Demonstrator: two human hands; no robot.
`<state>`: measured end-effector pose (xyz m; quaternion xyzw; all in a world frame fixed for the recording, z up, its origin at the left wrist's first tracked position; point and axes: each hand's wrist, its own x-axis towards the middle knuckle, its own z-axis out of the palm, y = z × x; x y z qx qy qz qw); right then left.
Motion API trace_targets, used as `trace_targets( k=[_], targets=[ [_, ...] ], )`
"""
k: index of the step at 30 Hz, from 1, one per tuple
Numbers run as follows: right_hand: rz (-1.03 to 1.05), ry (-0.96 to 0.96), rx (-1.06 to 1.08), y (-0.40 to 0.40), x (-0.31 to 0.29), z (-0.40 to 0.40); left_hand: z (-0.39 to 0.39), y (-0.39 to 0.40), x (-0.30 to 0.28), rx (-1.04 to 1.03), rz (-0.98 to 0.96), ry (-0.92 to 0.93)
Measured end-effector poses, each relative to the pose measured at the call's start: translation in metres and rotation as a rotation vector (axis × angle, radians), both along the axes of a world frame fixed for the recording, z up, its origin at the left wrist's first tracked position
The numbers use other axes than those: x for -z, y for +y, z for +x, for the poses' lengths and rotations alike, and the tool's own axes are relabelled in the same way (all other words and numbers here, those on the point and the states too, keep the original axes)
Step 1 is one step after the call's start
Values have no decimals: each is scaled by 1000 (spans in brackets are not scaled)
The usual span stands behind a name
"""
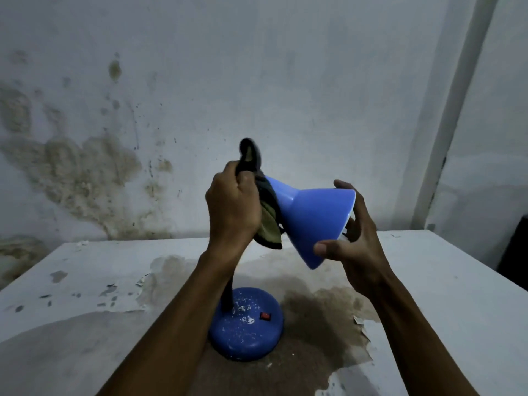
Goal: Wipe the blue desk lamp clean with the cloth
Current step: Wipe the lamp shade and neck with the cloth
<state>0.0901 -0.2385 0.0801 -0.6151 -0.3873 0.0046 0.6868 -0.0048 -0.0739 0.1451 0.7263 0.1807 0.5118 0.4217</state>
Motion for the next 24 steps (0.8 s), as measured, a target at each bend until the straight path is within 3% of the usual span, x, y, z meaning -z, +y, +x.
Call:
trace_targets(
  k=[3,6,8,13,17,24],
  targets=[
    [-9,12,4,-6,3,-2,-3,8,-3,156,-452,27],
    [-12,8,17,-5,2,-4,-6,19,11,198,-479,118],
    [-12,-2,29,-3,-1,-5,-10,18,27,192,-392,161],
    [-6,3,44,0,-5,-10,-23,-12,63,-114,142,50],
    [4,5,89,1,0,-18,-19,-25,86,-228,446,48],
    [-10,-16,144,5,-3,-28,-22,-25,108,-239,632,140]
  ],
)
